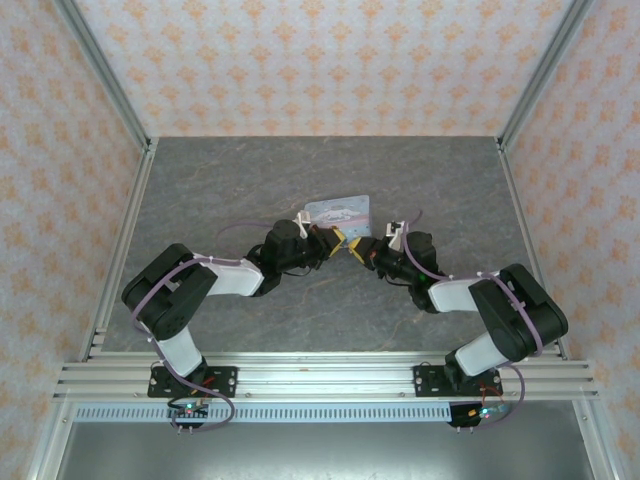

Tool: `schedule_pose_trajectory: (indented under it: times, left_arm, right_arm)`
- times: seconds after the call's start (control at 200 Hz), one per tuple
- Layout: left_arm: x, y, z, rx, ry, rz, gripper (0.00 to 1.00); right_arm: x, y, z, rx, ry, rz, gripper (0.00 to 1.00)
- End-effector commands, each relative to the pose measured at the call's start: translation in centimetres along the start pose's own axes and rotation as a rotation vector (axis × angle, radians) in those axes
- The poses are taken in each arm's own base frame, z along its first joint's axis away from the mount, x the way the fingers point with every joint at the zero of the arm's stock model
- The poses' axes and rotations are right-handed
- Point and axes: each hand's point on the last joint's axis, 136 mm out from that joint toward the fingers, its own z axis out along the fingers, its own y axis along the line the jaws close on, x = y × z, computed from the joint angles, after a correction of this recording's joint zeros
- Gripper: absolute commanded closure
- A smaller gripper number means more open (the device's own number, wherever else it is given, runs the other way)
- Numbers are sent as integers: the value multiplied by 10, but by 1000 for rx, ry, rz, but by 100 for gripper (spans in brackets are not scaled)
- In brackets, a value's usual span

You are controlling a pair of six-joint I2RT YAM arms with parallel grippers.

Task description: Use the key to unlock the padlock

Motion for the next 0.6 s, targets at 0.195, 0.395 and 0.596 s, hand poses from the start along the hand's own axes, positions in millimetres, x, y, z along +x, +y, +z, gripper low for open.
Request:
schedule_pose_trajectory:
  times: [0.195, 0.395, 0.596]
  left_arm:
    - [4, -23, -1, 75, 13, 42, 100]
    - [6, -20, 1, 64, 16, 44, 100]
    - [8, -16, 4, 53, 20, 49, 100]
  right_arm:
    - [-7, 24, 4, -62, -20, -41, 100]
    - [-6, 27, 3, -67, -17, -45, 100]
    - [-5, 32, 3, -76, -6, -48, 100]
